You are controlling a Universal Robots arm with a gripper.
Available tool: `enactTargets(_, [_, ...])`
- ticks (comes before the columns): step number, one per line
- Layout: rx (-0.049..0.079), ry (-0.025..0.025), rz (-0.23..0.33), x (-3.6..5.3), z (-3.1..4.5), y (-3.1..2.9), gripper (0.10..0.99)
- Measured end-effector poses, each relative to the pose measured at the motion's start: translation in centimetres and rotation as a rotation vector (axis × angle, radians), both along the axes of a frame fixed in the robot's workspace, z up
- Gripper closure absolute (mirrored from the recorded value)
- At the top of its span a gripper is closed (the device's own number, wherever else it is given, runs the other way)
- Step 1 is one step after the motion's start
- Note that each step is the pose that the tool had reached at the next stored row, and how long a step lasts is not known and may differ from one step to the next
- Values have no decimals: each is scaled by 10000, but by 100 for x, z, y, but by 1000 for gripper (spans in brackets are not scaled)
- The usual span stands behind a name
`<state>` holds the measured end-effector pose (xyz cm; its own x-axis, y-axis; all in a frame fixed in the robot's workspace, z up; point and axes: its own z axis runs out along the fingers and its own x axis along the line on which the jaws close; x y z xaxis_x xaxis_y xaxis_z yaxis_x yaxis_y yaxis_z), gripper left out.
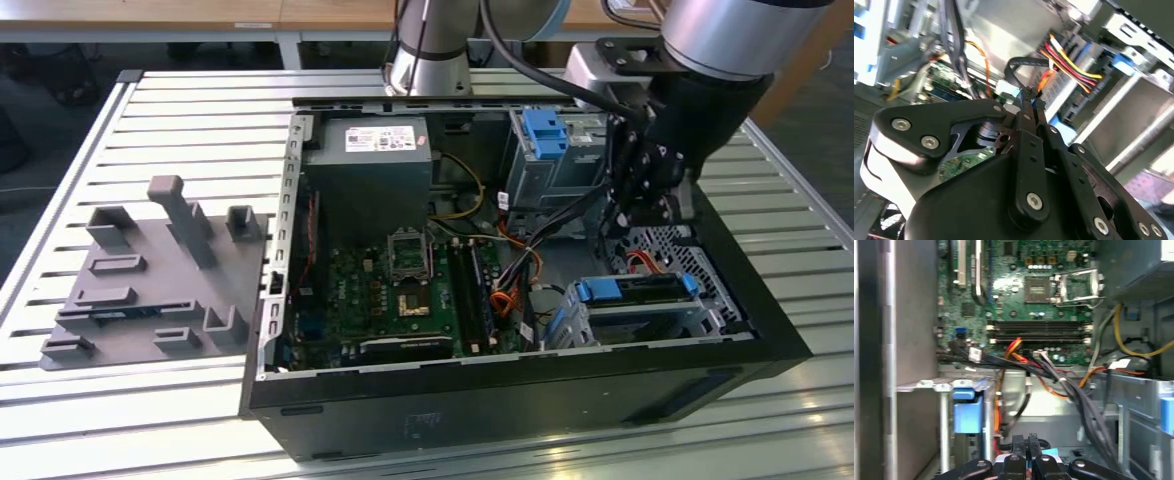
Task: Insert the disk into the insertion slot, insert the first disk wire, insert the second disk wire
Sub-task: 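Insert the second disk wire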
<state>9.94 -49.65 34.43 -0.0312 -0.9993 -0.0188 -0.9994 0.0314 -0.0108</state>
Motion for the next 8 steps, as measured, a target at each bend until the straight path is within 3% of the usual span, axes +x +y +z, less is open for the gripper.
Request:
enactTargets(1, [191,0,0,0,0,-1,937])
enactTargets(2, [298,0,-1,0,0,-3,937])
enactTargets(8, [341,0,0,1,-8,-15,937])
